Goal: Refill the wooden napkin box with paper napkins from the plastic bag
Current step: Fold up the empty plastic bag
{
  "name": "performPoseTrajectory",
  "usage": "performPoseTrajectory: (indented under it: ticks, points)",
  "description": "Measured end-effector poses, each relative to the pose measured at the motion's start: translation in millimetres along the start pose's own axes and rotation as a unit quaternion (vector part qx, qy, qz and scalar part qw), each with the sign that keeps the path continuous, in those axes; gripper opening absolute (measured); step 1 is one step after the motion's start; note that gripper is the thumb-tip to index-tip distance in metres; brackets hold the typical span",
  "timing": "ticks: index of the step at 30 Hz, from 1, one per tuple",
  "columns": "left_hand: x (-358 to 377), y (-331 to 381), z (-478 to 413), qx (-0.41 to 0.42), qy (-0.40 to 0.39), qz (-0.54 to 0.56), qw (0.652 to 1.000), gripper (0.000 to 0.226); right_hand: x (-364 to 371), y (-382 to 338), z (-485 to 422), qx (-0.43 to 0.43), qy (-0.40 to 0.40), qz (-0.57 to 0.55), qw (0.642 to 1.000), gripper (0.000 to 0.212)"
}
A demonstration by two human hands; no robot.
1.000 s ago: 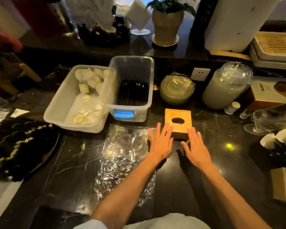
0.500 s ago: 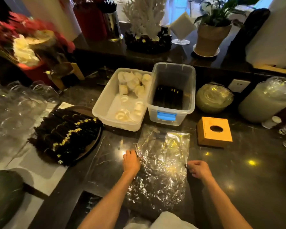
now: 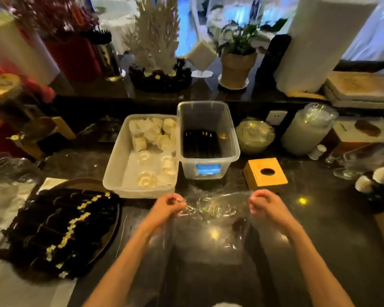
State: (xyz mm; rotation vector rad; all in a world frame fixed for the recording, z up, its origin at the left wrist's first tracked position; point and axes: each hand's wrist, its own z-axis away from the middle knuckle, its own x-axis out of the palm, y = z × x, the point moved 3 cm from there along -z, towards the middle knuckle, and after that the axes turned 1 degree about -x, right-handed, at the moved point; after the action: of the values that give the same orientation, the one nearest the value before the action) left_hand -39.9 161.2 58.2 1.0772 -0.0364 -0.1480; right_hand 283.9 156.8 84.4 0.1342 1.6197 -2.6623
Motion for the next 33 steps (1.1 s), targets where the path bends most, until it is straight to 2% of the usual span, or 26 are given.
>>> performPoseTrajectory:
  ticks: [3,5,7,10,14,17,18,19,21,23,26,29,31,33]
  points:
    - [-17,107,-8,0.088,-0.081,0.084,0.989,0.011,-17,-98,-9,-0.099,-0.015,-0.045,0.994,0.006]
    - [-23,182,-9,0.153,-0.106,0.098,0.978,0.015,-26,-165,-16,-0.165,-0.028,-0.065,0.984,0.006]
    - [-29,249,-5,0.22,-0.086,0.075,0.969,0.017,-35,-229,-19,-0.225,-0.04,-0.086,0.97,0.004]
    - [-38,338,6,0.314,-0.032,0.047,0.948,0.02,-50,-323,-12,-0.297,-0.04,-0.099,0.949,0.016]
    - [-39,421,27,0.413,-0.056,0.062,0.907,0.042,-62,-404,14,-0.394,-0.1,-0.095,0.909,0.031]
    - [-39,449,31,0.476,-0.07,0.114,0.869,0.04,-72,-428,28,-0.502,-0.129,-0.133,0.845,0.024]
    - [-37,452,27,0.482,-0.061,0.123,0.866,0.044,-74,-431,27,-0.526,-0.119,-0.14,0.83,0.019]
    - [-33,455,22,0.48,-0.046,0.127,0.867,0.053,-76,-433,17,-0.541,-0.085,-0.132,0.827,0.025]
    - [-23,454,5,0.449,0.001,0.123,0.885,0.062,-73,-432,-9,-0.521,-0.026,-0.105,0.847,0.042]
    - [-14,451,-17,0.387,0.055,0.112,0.914,0.057,-65,-428,-34,-0.484,0.001,-0.093,0.87,0.05]
    - [-3,442,-39,0.344,0.089,0.07,0.932,0.044,-65,-425,-64,-0.434,0.018,-0.074,0.898,0.037]
    - [-1,438,-47,0.36,0.094,0.042,0.927,0.047,-80,-434,-66,-0.499,0.043,-0.006,0.866,0.039]
    - [2,437,-45,0.378,0.074,0.034,0.922,0.047,-92,-435,-55,-0.506,0.045,0.01,0.861,0.043]
    - [6,437,-39,0.395,0.064,0.041,0.916,0.054,-100,-435,-43,-0.5,0.012,0.002,0.866,0.043]
